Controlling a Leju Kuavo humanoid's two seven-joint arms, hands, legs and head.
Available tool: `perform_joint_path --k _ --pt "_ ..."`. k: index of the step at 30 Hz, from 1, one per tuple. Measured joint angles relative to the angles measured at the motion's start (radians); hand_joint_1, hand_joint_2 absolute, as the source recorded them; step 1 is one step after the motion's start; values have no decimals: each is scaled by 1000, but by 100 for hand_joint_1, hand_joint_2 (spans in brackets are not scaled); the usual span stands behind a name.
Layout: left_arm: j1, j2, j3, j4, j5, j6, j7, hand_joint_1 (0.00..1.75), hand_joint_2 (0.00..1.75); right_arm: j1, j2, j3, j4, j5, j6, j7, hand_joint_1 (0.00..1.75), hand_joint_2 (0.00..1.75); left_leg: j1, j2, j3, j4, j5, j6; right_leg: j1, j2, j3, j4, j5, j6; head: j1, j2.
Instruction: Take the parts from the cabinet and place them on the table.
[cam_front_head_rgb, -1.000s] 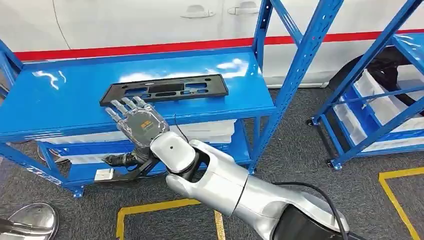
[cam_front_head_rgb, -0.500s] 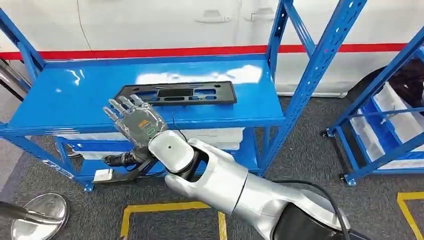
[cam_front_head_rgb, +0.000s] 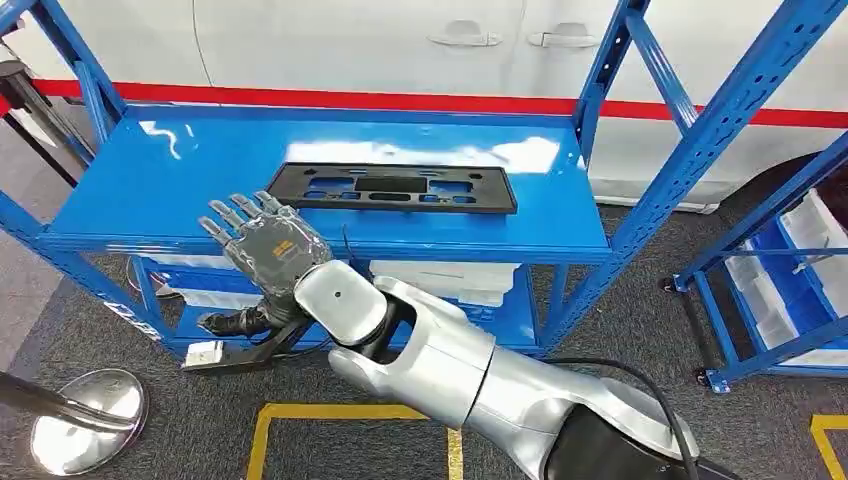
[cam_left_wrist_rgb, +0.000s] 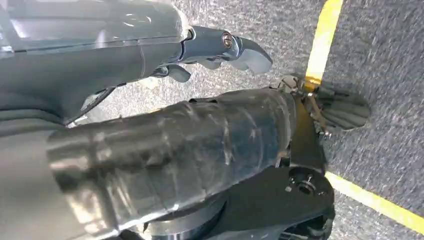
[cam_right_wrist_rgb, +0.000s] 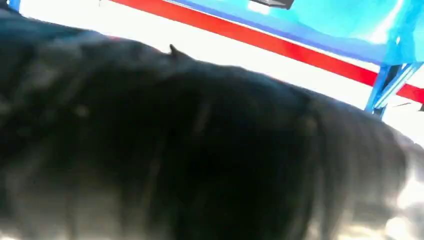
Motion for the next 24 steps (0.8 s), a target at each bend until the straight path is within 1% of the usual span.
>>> perform_joint_path --k 1,2,3,4,5,6,7,8,10,11,12,13,14,15,16,17,18,19,20,21,22,23,24 --pt "1 0 0 0 0 0 0 0 0 3 -2 0 2 0 0 0 0 0 -3 -1 1 0 -1 1 1 2 -31 51 -7 -3 0 0" --pt "2 0 0 0 0 0 0 0 0 4 -3 0 3 0 3 1 0 0 -4 -2 3 0 -1 1 2 4 -34 46 12 -8 0 0" --pt "2 1 0 0 0 0 0 0 0 4 -3 0 3 0 7 2 0 0 -5 -5 5 0 -2 3 6 6 -18 2 50 -16 0 0" --pt "1 1 0 0 0 0 -1 0 0 2 -3 0 4 0 13 5 0 0 -6 -6 10 0 -4 4 12 8 20 -82 102 -27 0 0" --pt "1 0 1 0 0 0 -3 0 0 -1 -3 0 5 0 18 7 0 0 -6 -7 14 -1 -4 3 20 9 63 -174 148 -40 0 0" --pt "0 -4 2 -3 0 -1 -3 0 0 -4 -3 0 6 0 18 7 0 0 -4 -7 15 -4 -5 3 31 10 91 -242 160 -54 0 0" --pt "-1 -5 3 -3 0 -1 -4 0 0 -7 -3 0 8 0 19 8 0 0 -7 -8 13 -4 -4 -2 31 6 97 -259 156 -59 0 0" --pt "-2 -5 5 -4 0 -2 -5 0 0 -9 -3 0 10 0 19 8 0 0 -3 -7 11 -8 -1 -7 34 5 95 -259 158 -61 0 0" --pt "0 -4 6 -4 0 -2 -6 0 0 -12 -3 0 24 3 21 14 0 0 -3 -5 19 -22 3 -19 35 7 97 -271 162 -67 0 0" --pt "-1 -2 6 -4 0 -2 -9 0 0 -14 -3 0 32 3 21 20 0 0 -9 -2 22 -25 2 -23 18 7 118 -305 180 -70 -1 0" --pt "3 -2 6 -4 0 -3 -10 0 0 -18 -3 0 46 5 21 26 0 0 -6 -1 18 -8 -10 -24 19 4 131 -325 188 -62 0 0" --pt "2 -2 6 -4 0 -5 -10 0 0 -28 -3 0 64 10 21 33 0 0 -5 -3 -5 43 -44 -25 19 1 136 -331 192 -70 -2 0" --pt "0 -2 7 -4 0 -6 -12 0 0 -35 -3 0 89 16 22 40 0 0 -4 -3 -40 118 -82 -30 19 1 136 -330 192 -69 -1 0" --pt "1 -2 8 -4 0 -8 -12 0 0 -37 -4 0 113 20 21 48 0 0 -2 -2 -77 192 -112 -34 20 0 136 -329 191 -69 -1 0" --pt "2 -1 8 -4 0 -9 -12 0 0 -37 -7 0 137 24 21 52 0 0 -2 -2 -104 243 -125 -39 20 -2 135 -327 189 -68 -1 0" --pt "4 -1 8 -4 0 -10 -12 0 0 -37 -11 0 156 26 20 54 0 0 -1 -1 -111 252 -114 -42 20 -1 134 -324 187 -66 -1 0" --pt "6 0 8 -4 1 -11 -12 0 0 -38 -15 0 172 28 19 56 0 0 2 -1 -94 213 -82 -45 19 0 133 -318 183 -63 -1 0" --pt "7 1 8 -4 0 -11 -12 0 0 -41 -17 0 180 30 19 58 0 0 5 0 -55 135 -36 -48 18 2 133 -308 176 -58 -1 0" --pt "6 4 8 -4 0 -11 -13 0 0 -44 -18 0 189 30 19 59 0 0 7 2 -15 56 2 -50 16 2 133 -298 168 -54 -1 0" --pt "5 5 8 -4 0 -11 -13 0 0 -47 -18 0 195 31 18 60 0 0 8 7 21 -14 3 -50 16 3 130 -283 157 -46 -1 0" --pt "4 5 8 -4 0 -12 -13 0 0 -52 -18 0 205 33 18 63 0 0 -2 4 24 -16 -3 -42 24 3 122 -272 151 -39 -2 0" --pt "2 5 8 -4 0 -12 -15 0 0 -53 -19 -1 211 35 18 66 0 0 -2 0 21 -11 -2 -26 23 5 118 -271 151 -36 0 0" --pt "3 5 8 -4 0 -13 -16 0 0 -53 -19 -3 219 40 18 70 0 0 -2 -1 20 -12 -4 -24 22 5 119 -272 150 -35 -1 0"
